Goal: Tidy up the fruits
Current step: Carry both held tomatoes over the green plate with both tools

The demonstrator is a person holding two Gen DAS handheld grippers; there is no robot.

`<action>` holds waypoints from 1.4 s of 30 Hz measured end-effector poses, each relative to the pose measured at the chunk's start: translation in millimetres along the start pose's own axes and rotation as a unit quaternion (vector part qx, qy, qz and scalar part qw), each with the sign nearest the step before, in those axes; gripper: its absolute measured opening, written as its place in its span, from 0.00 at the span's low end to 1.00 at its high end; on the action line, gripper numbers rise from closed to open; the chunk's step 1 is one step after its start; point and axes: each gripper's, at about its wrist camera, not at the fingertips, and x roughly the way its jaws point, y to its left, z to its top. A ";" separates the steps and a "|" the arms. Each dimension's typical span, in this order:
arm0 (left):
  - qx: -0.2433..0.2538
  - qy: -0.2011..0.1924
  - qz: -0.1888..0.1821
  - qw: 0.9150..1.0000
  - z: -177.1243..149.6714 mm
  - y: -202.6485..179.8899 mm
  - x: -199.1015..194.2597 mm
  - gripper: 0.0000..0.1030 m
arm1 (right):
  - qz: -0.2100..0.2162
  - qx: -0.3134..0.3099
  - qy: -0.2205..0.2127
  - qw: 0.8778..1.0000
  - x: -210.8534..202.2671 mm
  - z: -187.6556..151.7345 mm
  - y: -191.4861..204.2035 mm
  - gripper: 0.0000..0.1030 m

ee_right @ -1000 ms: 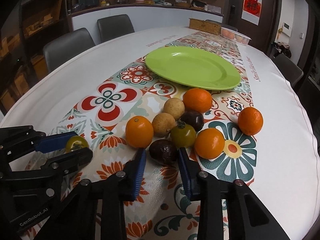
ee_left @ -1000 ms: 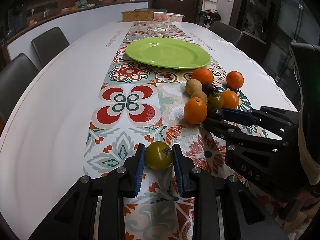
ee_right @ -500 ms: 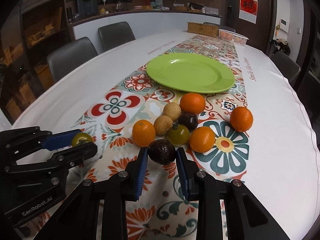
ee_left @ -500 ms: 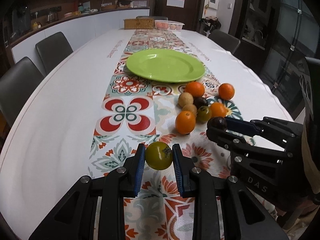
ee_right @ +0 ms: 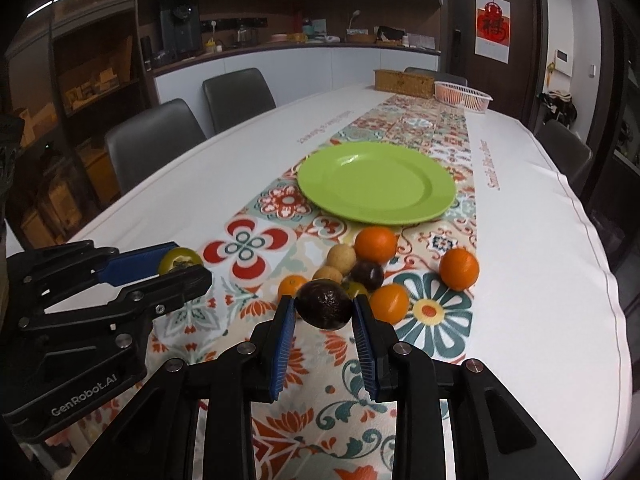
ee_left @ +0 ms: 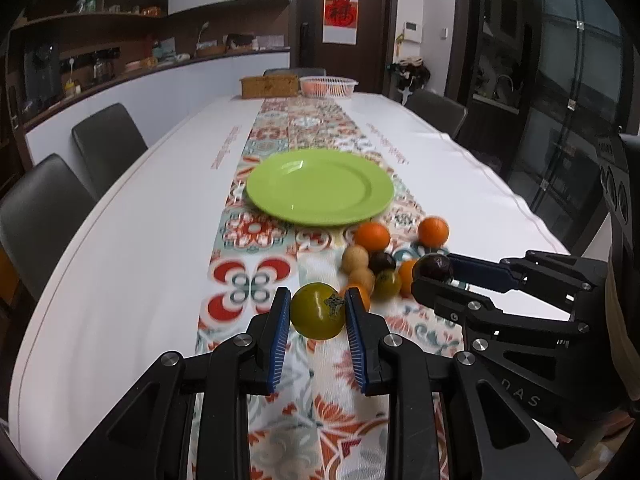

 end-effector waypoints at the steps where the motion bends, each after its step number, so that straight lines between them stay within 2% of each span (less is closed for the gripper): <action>1: 0.001 -0.004 -0.001 1.000 4.1 -0.2 -0.2 0.27 | 0.002 0.002 -0.004 1.000 -1.4 3.2 -2.1 0.30; 8: 0.013 -0.023 -0.003 1.000 27.9 -2.6 2.8 0.27 | -0.003 -0.001 -0.023 1.000 -5.6 24.8 -12.4 0.30; 19: 0.026 -0.022 -0.017 0.999 70.5 3.0 35.1 0.27 | -0.009 -0.005 -0.029 1.000 13.6 68.5 -35.9 0.30; 30: 0.018 0.019 -0.037 0.999 103.1 14.7 101.5 0.27 | -0.008 -0.001 0.001 1.000 59.9 97.6 -61.5 0.30; 42: 0.010 0.079 -0.050 0.996 113.4 20.7 163.5 0.27 | 0.010 0.040 0.061 0.997 119.9 107.5 -94.1 0.30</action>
